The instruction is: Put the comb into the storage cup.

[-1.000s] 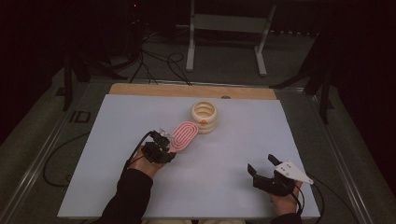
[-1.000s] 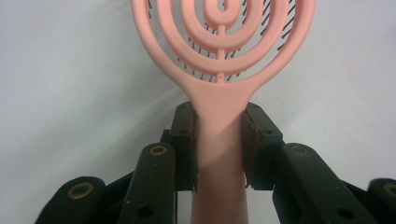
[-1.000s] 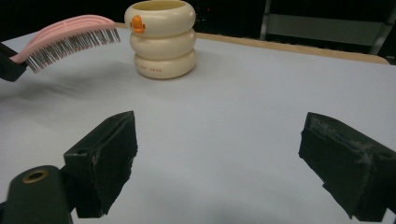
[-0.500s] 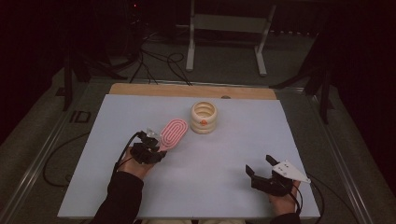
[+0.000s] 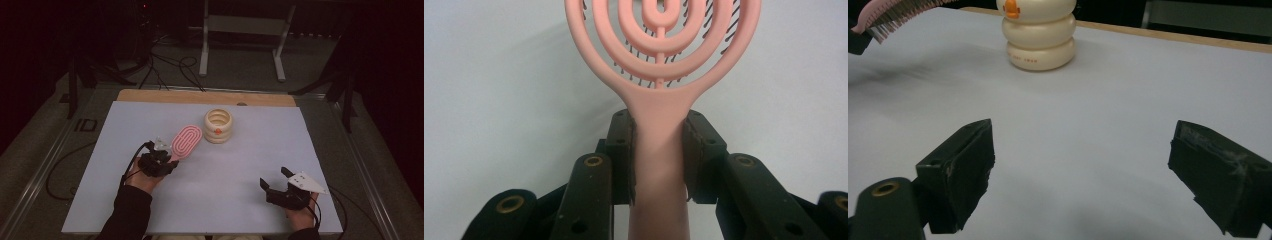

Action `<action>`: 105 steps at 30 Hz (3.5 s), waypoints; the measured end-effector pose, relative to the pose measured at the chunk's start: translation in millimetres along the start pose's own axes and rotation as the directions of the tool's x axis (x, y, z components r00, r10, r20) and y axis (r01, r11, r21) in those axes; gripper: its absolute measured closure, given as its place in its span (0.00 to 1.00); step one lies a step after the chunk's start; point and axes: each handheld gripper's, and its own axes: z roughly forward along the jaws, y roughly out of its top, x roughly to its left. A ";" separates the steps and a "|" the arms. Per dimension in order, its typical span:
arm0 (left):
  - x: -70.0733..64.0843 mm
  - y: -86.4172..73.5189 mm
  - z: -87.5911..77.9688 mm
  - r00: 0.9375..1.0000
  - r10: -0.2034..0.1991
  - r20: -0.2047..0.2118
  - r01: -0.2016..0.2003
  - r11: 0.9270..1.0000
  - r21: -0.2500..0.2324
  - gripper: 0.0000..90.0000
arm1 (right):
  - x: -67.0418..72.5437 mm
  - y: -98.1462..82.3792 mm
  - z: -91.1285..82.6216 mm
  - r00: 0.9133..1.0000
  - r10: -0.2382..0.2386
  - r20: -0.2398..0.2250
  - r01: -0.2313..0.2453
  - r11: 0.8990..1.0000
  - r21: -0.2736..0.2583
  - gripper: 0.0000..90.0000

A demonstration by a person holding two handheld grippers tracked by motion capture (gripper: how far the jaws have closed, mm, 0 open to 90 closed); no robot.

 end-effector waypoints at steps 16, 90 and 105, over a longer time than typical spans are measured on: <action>-5.2 0.1 -9.6 0.999 0.038 0.004 -0.038 0.996 -0.076 0.78 | 4.7 15.2 3.5 0.999 0.015 -0.030 -0.015 1.000 0.012 0.12; -51.4 11.7 -22.8 0.982 0.185 0.026 -0.173 0.953 -0.248 0.78 | 96.2 129.9 82.1 0.919 0.149 -0.365 -0.120 0.988 0.100 0.10; -56.5 12.7 -25.4 0.979 0.199 0.031 -0.184 0.945 -0.270 0.78 | 99.3 133.3 93.5 0.906 0.188 -0.379 -0.149 0.980 0.128 0.10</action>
